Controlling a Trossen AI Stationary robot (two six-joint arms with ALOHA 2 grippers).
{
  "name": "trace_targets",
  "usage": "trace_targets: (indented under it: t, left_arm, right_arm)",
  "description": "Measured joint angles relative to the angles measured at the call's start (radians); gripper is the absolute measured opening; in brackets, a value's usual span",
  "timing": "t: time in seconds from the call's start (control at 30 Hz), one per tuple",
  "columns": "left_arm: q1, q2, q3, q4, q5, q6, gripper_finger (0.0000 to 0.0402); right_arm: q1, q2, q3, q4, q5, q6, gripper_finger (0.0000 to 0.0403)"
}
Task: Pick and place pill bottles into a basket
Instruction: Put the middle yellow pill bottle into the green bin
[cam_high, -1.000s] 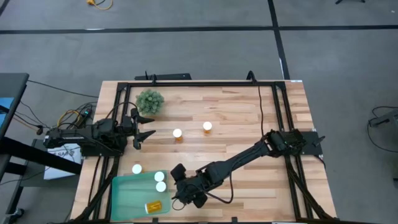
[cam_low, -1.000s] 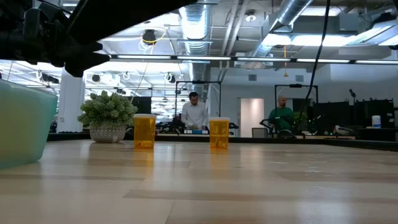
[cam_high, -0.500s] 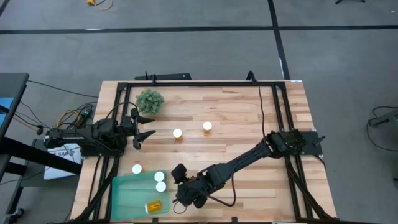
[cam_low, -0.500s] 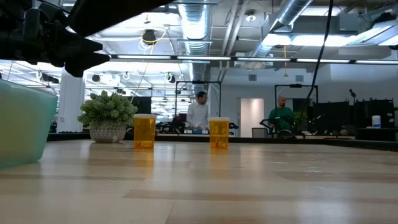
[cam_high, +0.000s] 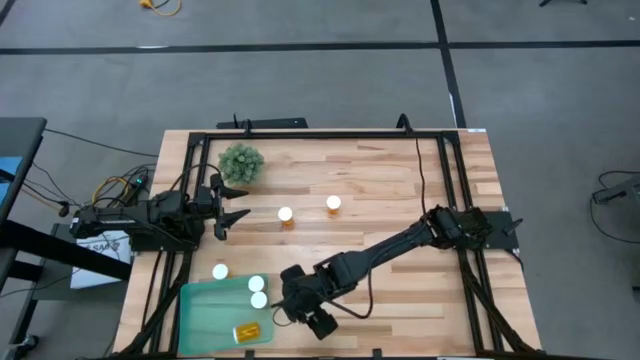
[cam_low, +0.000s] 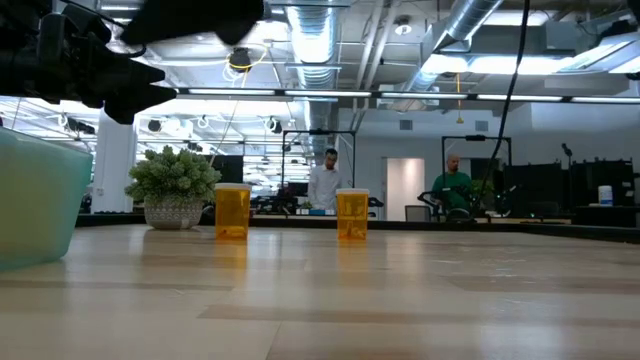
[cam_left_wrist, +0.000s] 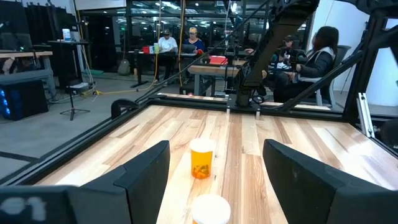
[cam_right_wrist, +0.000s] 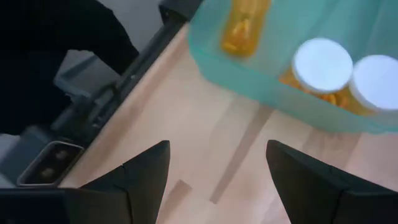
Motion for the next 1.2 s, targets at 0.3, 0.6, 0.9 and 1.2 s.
trace_targets:
  t: [0.3, 0.6, 0.9, 1.2]
  left_arm:
    - [0.000, 0.000, 0.000, 0.000, 0.000, -0.002, 0.0249]
    - [0.000, 0.000, 0.000, 0.000, 0.000, 0.002, 0.0249]
    - [0.000, 0.000, 0.000, 0.001, 0.000, 0.002, 0.0249]
    - [0.000, 0.000, 0.000, 0.000, 0.000, 0.003, 0.0249]
  right_arm:
    - [0.052, -0.161, 0.002, 0.189, -0.012, 0.024, 0.0260]
    - [0.065, -0.401, -0.087, 0.339, -0.008, 0.025, 0.0260]
    - [0.064, -0.706, -0.380, 0.538, 0.061, 0.043, 0.0260]
    - [0.042, -0.972, -0.882, 0.920, 0.112, 0.104, 0.0259]
